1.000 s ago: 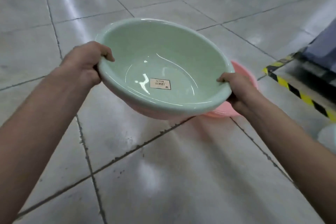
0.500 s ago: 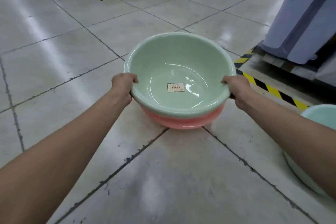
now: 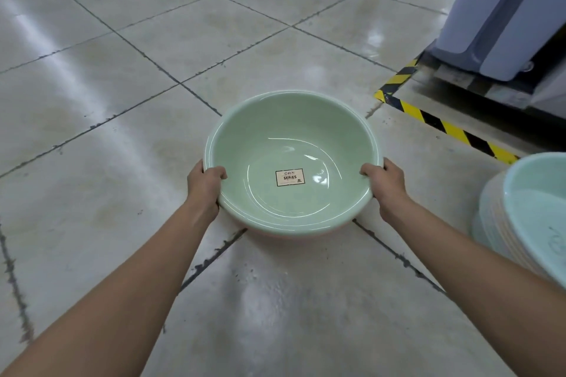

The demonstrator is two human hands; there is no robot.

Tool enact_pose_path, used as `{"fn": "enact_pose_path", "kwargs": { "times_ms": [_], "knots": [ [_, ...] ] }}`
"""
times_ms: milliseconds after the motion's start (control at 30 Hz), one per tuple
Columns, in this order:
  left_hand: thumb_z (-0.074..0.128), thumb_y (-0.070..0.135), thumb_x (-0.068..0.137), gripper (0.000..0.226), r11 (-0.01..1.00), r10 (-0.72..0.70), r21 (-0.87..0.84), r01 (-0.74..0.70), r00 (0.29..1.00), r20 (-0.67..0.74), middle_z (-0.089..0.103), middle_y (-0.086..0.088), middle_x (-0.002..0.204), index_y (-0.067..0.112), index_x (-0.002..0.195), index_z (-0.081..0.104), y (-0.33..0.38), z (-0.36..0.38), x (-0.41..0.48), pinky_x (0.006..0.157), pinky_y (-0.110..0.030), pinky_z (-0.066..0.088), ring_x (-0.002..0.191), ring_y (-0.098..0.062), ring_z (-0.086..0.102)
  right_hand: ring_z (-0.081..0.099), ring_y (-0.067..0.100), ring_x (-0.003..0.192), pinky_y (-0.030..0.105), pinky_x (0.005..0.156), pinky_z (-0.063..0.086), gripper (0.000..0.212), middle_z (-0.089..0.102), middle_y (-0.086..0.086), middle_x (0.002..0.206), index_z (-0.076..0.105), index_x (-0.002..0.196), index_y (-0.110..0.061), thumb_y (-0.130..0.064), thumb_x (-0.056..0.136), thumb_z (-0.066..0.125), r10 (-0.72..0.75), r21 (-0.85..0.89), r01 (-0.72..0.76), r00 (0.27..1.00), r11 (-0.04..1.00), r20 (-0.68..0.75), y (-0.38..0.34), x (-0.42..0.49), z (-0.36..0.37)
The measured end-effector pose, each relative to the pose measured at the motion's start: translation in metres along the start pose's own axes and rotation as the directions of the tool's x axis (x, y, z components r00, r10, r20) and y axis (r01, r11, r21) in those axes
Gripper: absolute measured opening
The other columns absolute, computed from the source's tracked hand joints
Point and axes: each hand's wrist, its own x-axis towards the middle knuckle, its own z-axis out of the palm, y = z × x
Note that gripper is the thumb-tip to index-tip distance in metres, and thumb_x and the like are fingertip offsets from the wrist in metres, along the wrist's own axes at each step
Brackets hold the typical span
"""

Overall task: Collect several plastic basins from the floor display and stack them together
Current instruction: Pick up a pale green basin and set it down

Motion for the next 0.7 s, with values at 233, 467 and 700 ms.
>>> {"fn": "enact_pose_path", "kwargs": {
  "times_ms": [233, 467, 700],
  "knots": [
    [0.05, -0.01, 0.068, 0.026, 0.998, 0.036, 0.056, -0.042, 0.992, 0.117, 0.058, -0.01, 0.077, 0.01, 0.081, 0.06, -0.005, 0.029, -0.027, 0.062, -0.034, 0.048, 0.066, -0.027, 0.052, 0.056, 0.024, 0.069, 0.032, 0.061, 0.045, 0.016, 0.065, 0.007, 0.082, 0.067, 0.084, -0.013, -0.009, 0.071, 0.06, 0.041, 0.118, -0.022, 0.986, 0.993, -0.163, 0.022, -0.052, -0.061],
    [0.052, -0.011, 0.07, 0.027, 0.981, 0.064, 0.153, -0.117, 0.948, 0.313, 0.059, -0.014, 0.076, 0.012, 0.078, 0.064, -0.026, 0.099, -0.068, 0.061, -0.033, 0.048, 0.061, -0.026, 0.053, 0.068, 0.022, 0.074, 0.038, 0.072, 0.057, 0.024, 0.076, 0.004, 0.087, 0.071, 0.097, -0.016, -0.005, 0.076, 0.063, 0.112, 0.203, -0.049, 0.944, 0.978, -0.309, 0.059, -0.099, -0.151],
    [0.053, -0.009, 0.071, 0.023, 0.964, 0.04, 0.241, -0.114, 0.956, 0.292, 0.057, -0.017, 0.085, 0.011, 0.079, 0.062, -0.039, 0.105, -0.077, 0.057, -0.032, 0.048, 0.062, -0.028, 0.051, 0.071, 0.019, 0.096, 0.041, 0.086, 0.06, 0.037, 0.077, -0.005, 0.1, 0.07, 0.111, -0.026, -0.022, 0.074, 0.062, 0.058, 0.135, -0.025, 0.968, 0.99, -0.245, 0.075, -0.111, -0.166]
  ]
}}
